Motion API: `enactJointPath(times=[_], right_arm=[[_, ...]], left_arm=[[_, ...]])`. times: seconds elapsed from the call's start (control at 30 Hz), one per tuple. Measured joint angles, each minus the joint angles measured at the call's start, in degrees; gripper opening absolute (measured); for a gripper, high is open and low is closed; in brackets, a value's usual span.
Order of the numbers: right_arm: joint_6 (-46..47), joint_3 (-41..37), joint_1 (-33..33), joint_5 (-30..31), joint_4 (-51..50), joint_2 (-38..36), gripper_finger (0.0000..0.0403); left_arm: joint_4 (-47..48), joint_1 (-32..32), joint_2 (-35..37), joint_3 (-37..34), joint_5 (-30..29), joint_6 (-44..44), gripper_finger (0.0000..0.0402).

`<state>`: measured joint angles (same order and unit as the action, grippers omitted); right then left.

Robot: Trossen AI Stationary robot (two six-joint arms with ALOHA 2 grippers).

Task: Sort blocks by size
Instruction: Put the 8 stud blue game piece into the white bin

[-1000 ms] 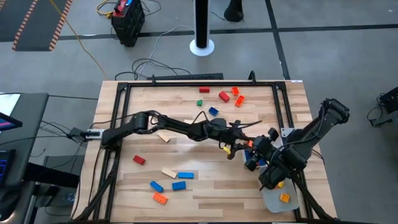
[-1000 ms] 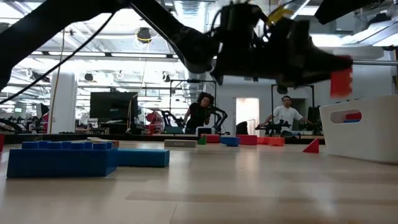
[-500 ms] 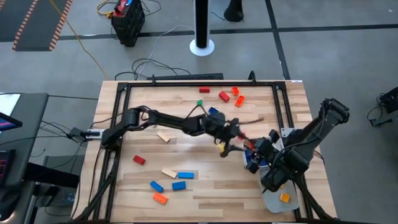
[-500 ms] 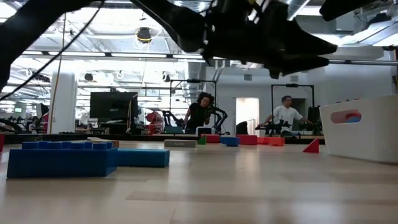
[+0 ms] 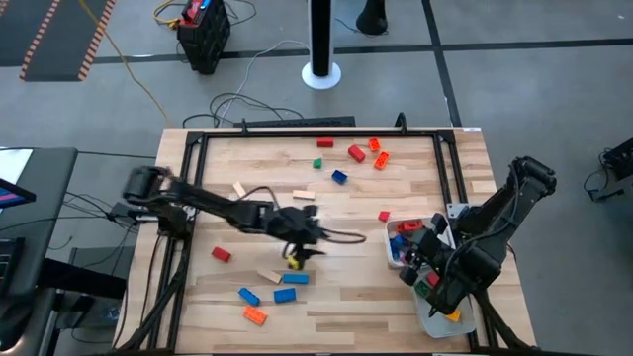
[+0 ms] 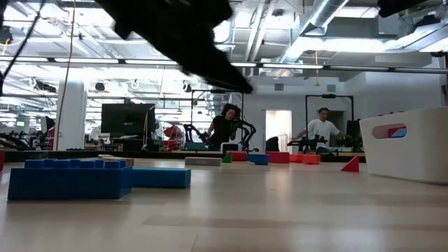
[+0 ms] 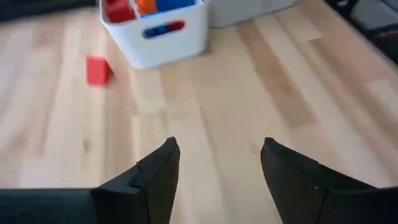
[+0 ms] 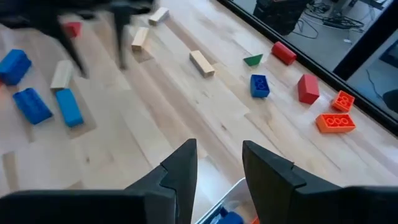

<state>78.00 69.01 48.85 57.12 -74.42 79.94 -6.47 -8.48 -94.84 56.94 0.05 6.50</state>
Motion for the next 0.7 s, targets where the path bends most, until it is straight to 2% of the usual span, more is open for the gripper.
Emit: enactJointPath(times=[0.1, 0.23, 0.4, 0.53, 0.7], right_arm=[[-0.46, 0.0, -1.56, 0.0, -0.01, 0.0, 0.0156], [-1.95, 0.0, -4.11, 0.02, -0.07, 0.0, 0.0156], [-5.14, 0.0, -6.82, 0.0, 0.04, 0.0, 0.0156], [-7.98, 0.0, -8.63, 0.0, 0.1, 0.0, 0.0156], [-12.04, 0.0, -11.05, 0.09, 0.11, 0.0, 0.0156]], left_arm=[[9.29, -3.51, 4.6, -1.39, -2.05, -6.3, 0.0213], [19.32, -10.92, 5.74, -1.71, -8.54, -11.1, 0.0213], [23.76, -18.44, 5.72, -1.7, -11.88, -18.6, 0.0213], [25.43, -21.32, 5.74, -1.7, -12.06, -25.96, 0.0213], [26.49, -23.04, 2.01, -1.63, -12.66, -29.94, 0.0213]])
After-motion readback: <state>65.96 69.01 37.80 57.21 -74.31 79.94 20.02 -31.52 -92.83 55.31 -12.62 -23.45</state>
